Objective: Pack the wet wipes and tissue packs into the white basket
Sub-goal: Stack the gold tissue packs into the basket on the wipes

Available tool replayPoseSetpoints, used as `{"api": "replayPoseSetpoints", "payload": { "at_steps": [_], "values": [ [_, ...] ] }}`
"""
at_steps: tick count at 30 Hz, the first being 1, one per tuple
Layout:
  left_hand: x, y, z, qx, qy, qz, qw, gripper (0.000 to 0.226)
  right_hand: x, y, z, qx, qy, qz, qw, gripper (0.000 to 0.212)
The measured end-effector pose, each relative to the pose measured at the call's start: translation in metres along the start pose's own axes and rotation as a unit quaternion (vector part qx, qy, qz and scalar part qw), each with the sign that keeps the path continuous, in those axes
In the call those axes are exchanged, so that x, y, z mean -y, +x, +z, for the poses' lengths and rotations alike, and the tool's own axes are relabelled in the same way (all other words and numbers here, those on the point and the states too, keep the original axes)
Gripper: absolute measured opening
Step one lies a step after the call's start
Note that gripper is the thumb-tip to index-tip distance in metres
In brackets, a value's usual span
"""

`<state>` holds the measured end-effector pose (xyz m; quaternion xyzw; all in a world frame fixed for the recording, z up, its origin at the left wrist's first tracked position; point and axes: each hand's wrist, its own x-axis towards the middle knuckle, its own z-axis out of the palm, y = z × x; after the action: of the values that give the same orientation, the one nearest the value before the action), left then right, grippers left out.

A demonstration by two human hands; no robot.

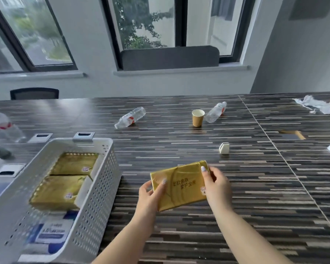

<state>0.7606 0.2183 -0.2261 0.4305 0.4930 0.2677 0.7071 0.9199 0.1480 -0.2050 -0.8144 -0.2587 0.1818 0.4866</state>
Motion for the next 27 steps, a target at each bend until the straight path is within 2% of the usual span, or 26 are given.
{"api": "replayPoseSetpoints", "payload": {
  "at_steps": [2,4,5,7,8,9,12,17,21,25,27],
  "values": [
    [-0.006,-0.002,-0.029,0.006,0.005,0.013,1.000,0.101,0.013,-0.013,0.011,-0.002,0.000,-0.026,1.000,0.036],
    [-0.013,-0.002,-0.051,0.023,-0.006,0.009,1.000,0.101,0.027,-0.020,0.014,0.049,0.023,-0.015,0.998,0.035],
    [-0.016,-0.002,-0.058,0.030,-0.009,0.013,0.999,0.096,0.031,-0.022,0.012,0.105,0.044,0.003,0.994,0.045],
    [-0.023,-0.003,-0.084,0.059,-0.005,0.028,0.998,0.085,0.047,-0.031,0.020,0.203,0.079,0.044,0.975,0.085],
    [-0.025,-0.002,-0.092,0.072,0.000,0.027,0.997,0.088,0.052,-0.034,0.022,0.230,0.080,0.055,0.968,0.100],
    [-0.028,-0.001,-0.099,0.082,0.006,0.023,0.996,0.094,0.059,-0.038,0.025,0.242,0.077,0.055,0.966,0.104],
    [-0.035,-0.001,-0.112,0.106,0.014,0.006,0.994,0.102,0.071,-0.050,0.034,0.235,0.056,0.021,0.970,0.086],
    [-0.039,0.003,-0.133,0.076,0.055,0.010,0.996,0.104,0.075,-0.068,0.047,0.209,0.057,0.013,0.976,0.069],
    [-0.037,0.002,-0.143,0.064,0.072,0.018,0.995,0.106,0.075,-0.074,0.050,0.198,0.076,0.011,0.977,0.040],
    [-0.045,-0.010,-0.143,0.098,0.062,0.000,0.993,0.105,0.076,-0.078,0.046,0.194,0.088,0.019,0.977,0.043],
    [-0.047,-0.017,-0.140,0.145,0.054,-0.010,0.988,0.091,0.077,-0.078,0.043,0.190,0.101,0.033,0.976,0.050]
  ]
}}
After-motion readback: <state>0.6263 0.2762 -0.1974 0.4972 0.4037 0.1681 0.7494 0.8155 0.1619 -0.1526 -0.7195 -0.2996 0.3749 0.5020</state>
